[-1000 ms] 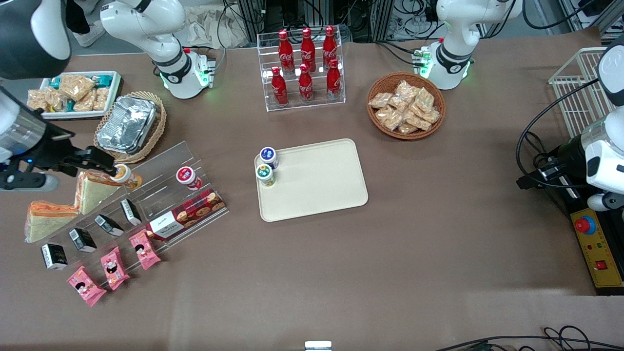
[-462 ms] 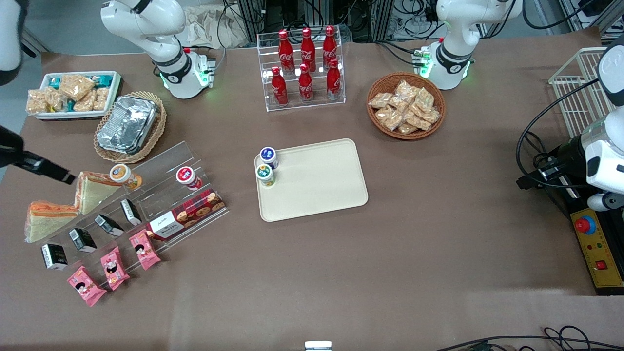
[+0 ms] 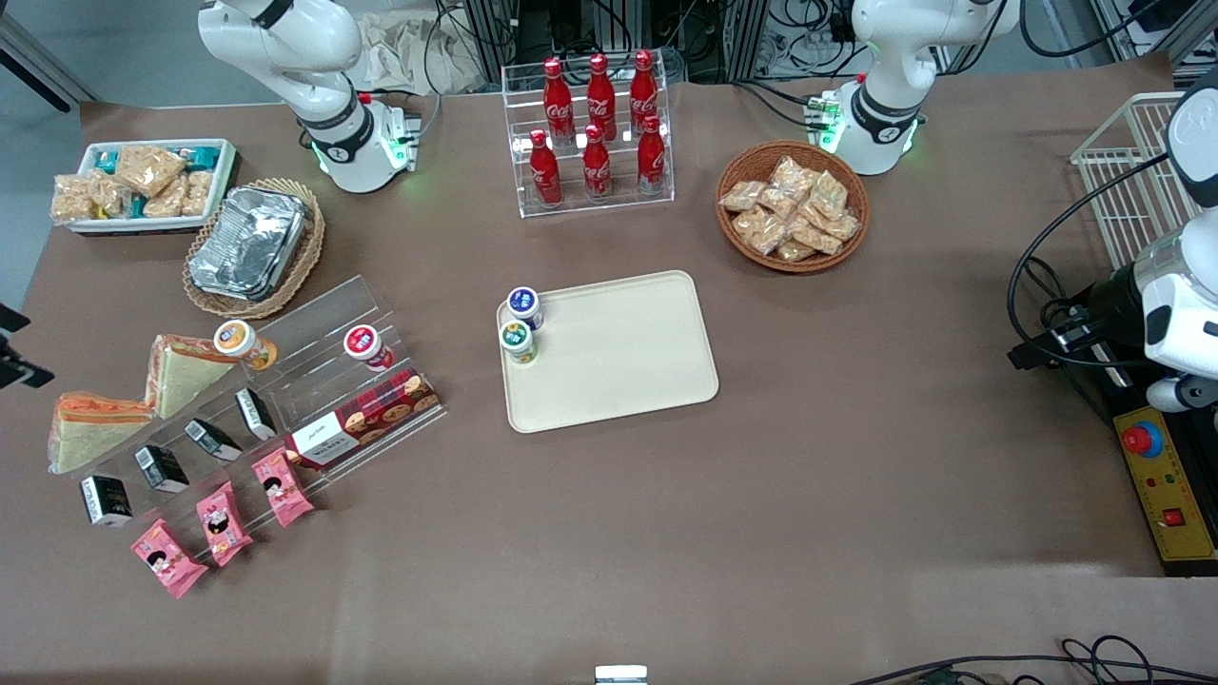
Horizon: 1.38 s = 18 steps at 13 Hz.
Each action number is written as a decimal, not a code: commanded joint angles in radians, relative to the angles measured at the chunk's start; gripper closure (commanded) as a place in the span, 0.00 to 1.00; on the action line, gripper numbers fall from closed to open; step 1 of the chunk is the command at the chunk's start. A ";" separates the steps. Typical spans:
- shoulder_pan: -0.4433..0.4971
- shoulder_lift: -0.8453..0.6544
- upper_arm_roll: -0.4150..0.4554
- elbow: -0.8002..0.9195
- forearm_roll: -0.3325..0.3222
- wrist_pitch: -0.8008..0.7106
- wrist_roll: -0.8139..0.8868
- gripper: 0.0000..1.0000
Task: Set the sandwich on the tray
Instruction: 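Move the right gripper down over the plastic-wrapped sandwich in the rack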
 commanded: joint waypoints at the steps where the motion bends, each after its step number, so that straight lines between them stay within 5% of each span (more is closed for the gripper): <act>1: -0.044 0.034 0.007 0.000 0.008 0.040 0.052 0.00; 18: -0.165 0.204 0.001 -0.149 -0.063 0.292 -0.017 0.00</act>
